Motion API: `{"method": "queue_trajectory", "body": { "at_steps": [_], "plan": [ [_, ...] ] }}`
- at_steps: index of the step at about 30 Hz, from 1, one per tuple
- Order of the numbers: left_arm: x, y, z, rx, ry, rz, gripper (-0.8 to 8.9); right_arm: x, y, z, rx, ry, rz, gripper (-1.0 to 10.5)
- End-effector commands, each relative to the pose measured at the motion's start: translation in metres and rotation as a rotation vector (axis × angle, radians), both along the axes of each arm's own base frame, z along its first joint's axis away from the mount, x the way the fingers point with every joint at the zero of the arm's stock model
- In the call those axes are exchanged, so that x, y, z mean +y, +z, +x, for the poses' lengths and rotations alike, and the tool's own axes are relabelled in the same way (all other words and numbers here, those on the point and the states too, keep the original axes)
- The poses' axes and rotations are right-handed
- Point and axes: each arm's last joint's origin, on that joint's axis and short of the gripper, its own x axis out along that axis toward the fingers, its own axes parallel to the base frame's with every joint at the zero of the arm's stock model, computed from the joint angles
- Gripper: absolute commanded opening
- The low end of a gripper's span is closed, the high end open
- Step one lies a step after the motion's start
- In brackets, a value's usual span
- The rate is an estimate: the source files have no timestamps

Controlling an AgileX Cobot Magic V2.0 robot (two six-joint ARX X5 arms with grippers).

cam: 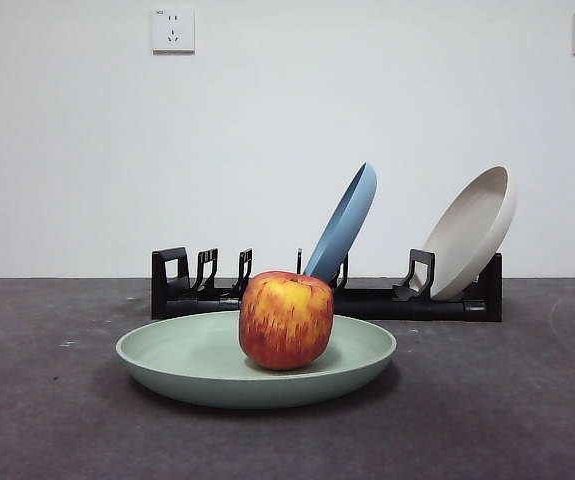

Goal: Take the green plate from the plate rack,put the plate on the table,take the apple from the table,put the apple in the plate

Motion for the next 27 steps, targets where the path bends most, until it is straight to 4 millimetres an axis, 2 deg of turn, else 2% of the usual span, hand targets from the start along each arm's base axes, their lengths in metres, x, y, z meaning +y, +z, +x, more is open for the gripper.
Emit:
{"method": "queue_trajectory", "body": {
  "at_steps": [1,5,10,19,27],
  "plan": [
    [0.0,-0.004,0.0,0.012,0.004,-0.006,-0.03,0.0,-0.035,0.008,-0.033,-0.011,0.049,0.0],
    [0.0,-0.004,0.0,0.012,0.004,-0.006,-0.03,0.0,-0.069,0.013,-0.07,-0.013,0.093,0.0],
    [0.0,-0.004,0.0,0.012,0.004,-0.006,-0.04,-0.001,-0.096,0.015,-0.038,-0.063,0.104,0.0],
    [0.0,-0.004,0.0,0.011,0.005,-0.006,-0.03,-0.001,-0.119,0.014,0.046,-0.068,0.106,0.0],
    [0.0,-0.004,0.0,0.012,0.005,-0.006,-0.03,-0.001,-0.125,0.014,0.12,-0.074,0.127,0.0]
  ]
}}
